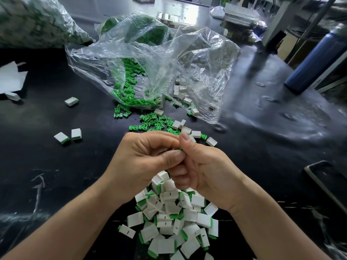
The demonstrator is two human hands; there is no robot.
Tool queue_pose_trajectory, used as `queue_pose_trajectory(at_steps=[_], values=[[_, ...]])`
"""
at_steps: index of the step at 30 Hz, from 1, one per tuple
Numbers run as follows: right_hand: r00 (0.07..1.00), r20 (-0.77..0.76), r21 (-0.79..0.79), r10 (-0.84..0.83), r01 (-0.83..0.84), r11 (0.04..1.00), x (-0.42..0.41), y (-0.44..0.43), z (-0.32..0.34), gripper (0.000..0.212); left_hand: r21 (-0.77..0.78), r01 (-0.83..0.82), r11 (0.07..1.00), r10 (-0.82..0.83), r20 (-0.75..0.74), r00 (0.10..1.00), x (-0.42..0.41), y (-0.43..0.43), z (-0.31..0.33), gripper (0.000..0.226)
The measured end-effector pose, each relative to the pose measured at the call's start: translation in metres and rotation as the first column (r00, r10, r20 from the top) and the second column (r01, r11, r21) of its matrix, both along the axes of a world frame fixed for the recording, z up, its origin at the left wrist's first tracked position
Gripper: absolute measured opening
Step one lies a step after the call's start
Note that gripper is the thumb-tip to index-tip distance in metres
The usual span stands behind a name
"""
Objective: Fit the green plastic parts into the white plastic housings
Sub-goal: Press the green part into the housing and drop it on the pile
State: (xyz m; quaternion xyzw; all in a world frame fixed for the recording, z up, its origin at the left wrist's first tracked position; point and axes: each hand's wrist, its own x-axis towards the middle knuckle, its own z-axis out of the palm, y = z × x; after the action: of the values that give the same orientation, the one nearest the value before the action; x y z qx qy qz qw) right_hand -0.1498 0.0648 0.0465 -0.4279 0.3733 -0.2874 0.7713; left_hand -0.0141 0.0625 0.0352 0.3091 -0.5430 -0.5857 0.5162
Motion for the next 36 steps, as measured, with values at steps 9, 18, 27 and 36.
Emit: queue_pose_trajectory(at_steps=[9,18,27,36], values=[[1.000,0.012,0.017,-0.017,0.017,1.000,-0.001,0.000,-0.001,0.036,0.043,-0.017,0.999,0.017,-0.005,1.000,0.000,0.000,-0.001,0.024],[0.999,-0.007,-0.012,-0.042,0.042,0.999,0.002,0.003,0.001,0.046,0.029,0.024,0.999,-0.023,-0.038,0.999,0.000,-0.001,-0.002,0.015],[0.974,-0.217,-0.240,-0.062,0.008,0.971,-0.005,-0.004,-0.004,0.078,-0.060,0.057,0.997,-0.056,0.019,0.998,0.001,-0.002,-0.005,0.015],[0.718,-0.534,-0.728,-0.446,-0.123,0.674,-0.015,-0.010,-0.014,0.033,0.066,-0.131,0.989,0.103,0.327,0.939,0.000,-0.007,-0.009,0.014]])
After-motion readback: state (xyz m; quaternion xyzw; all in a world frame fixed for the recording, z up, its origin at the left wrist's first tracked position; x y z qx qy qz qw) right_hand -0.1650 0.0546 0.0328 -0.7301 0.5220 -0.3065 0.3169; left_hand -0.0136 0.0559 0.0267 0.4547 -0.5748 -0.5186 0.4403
